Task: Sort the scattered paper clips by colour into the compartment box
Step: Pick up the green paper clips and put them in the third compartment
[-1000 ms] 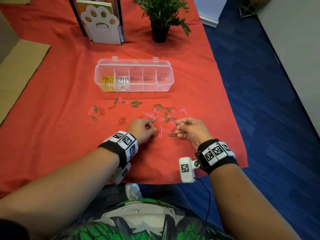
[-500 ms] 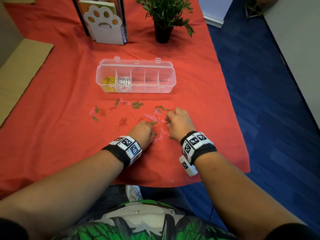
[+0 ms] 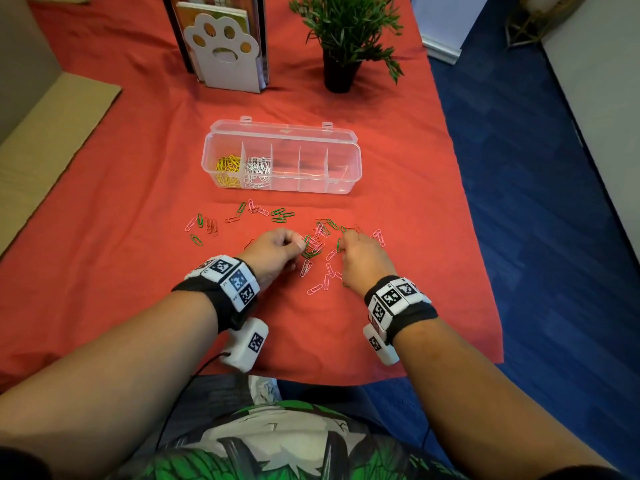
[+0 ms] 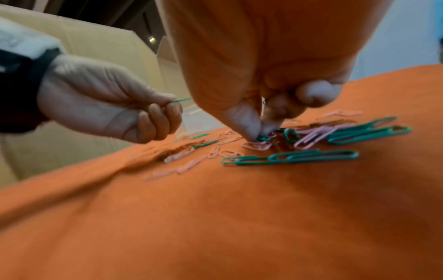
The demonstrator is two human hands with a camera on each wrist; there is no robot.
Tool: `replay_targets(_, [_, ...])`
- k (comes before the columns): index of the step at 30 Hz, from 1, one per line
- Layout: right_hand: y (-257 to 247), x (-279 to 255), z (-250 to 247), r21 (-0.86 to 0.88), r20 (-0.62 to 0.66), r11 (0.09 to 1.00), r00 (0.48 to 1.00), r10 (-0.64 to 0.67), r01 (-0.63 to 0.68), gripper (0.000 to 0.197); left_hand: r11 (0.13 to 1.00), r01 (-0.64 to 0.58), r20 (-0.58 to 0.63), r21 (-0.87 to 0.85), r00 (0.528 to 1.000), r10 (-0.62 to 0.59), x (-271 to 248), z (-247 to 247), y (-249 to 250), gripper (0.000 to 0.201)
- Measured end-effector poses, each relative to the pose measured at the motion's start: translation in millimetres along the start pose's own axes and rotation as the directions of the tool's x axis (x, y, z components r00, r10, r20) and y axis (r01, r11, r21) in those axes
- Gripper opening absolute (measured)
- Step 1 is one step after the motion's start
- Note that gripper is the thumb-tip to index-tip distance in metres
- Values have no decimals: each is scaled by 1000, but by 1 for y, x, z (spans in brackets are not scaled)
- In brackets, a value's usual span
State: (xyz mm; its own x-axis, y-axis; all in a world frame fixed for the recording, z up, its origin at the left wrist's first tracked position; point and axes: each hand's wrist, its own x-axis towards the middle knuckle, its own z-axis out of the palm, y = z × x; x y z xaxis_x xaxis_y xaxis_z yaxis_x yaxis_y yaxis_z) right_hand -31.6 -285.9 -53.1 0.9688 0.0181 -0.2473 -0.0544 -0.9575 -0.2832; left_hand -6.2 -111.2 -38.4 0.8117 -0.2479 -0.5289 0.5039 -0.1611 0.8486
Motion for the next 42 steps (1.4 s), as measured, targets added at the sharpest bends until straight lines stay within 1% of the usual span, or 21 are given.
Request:
replay_targets(6, [12, 10, -4, 318, 17, 934, 986, 164, -161, 19, 968, 123, 54, -220, 992, -114, 2, -5, 16, 29])
replay_targets(8, [14, 13, -7, 267, -12, 950, 986, 169, -160, 13, 925, 187, 56, -332, 982, -178, 2, -8, 23, 26])
replay_targets(10, [9, 15, -9, 184, -26, 974, 990, 141, -134, 22, 881, 226, 30, -416, 971, -235, 6, -11, 28, 25])
replay_targets(12, [0, 18, -10, 69, -40, 993, 995, 94, -91, 28, 908, 188, -67, -375, 971, -229, 14, -13, 29, 25])
replay_targets(13, [-5, 19, -9, -1, -51, 998, 997, 63, -63, 28, 953, 138, -153, -270, 971, -184, 18, -15, 30, 24])
replay_targets(15, [-14, 19, -8, -116, -71, 993, 997, 4, -12, 21, 986, 40, -303, 165, 953, 12, 25, -22, 31, 14])
replay_targets(16, [-17, 20, -8, -158, -68, 987, 998, -8, -3, 22, 918, 6, -319, 397, 939, 132, 27, -26, 32, 12])
replay_targets(18, [-19, 20, -8, -202, -52, 979, 999, -18, 7, 26, 712, -15, -265, 702, 923, 280, 31, -32, 32, 27])
replay_targets(21, [-18, 26, -8, -148, -24, 989, 999, -36, 32, 25, 503, -38, -160, 864, 925, 344, 38, -36, 32, 39])
replay_targets(23, [-13, 30, -10, 107, -25, 993, 999, 46, -43, 20, 436, -53, -112, 898, 933, 342, 42, -34, 29, 37])
replay_targets(26, [-3, 37, -16, 525, 67, 812, 964, 258, -254, 22, 417, -56, -96, 907, 937, 335, 44, -33, 25, 27])
replay_targets(28, [0, 40, -22, 749, 153, 569, 924, 350, -340, 26, 426, -59, -93, 903, 940, 328, 44, -32, 23, 20])
replay_targets(31, [1, 40, -32, 924, 318, 64, 850, 421, -377, 25, 516, -56, -129, 855, 940, 317, 44, -32, 21, 16])
replay_targets(32, [2, 40, -33, 930, 346, -33, 840, 418, -367, 21, 563, -53, -149, 825, 940, 307, 44, -32, 22, 17])
replay_targets(33, [2, 41, -34, 931, 349, -45, 843, 410, -363, 19, 615, -42, -168, 787, 945, 279, 43, -32, 24, 17])
replay_targets(34, [3, 44, -32, 927, 322, 48, 853, 410, -373, 18, 672, -17, -184, 740, 957, 226, 41, -31, 26, 16])
replay_targets(35, [3, 47, -30, 887, 271, 250, 875, 401, -389, 18, 751, 21, -194, 660, 970, 144, 39, -31, 29, 14])
replay_targets(37, [-2, 53, -27, 624, 134, 701, 931, 341, -346, 13, 945, 122, -180, 304, 981, -68, 35, -31, 33, 21])
replay_targets(38, [-5, 54, -25, 470, 74, 832, 952, 297, -296, 12, 983, 173, -165, 65, 973, -160, 32, -30, 35, 24])
replay_targets(40, [-12, 55, -20, 243, -7, 949, 978, 211, -203, 16, 941, 223, -96, -255, 962, -254, 24, -33, 37, 24])
replay_targets(42, [-19, 55, -15, 67, -33, 988, 990, 139, -136, 24, 892, 236, -20, -386, 964, -264, 19, -38, 38, 27])
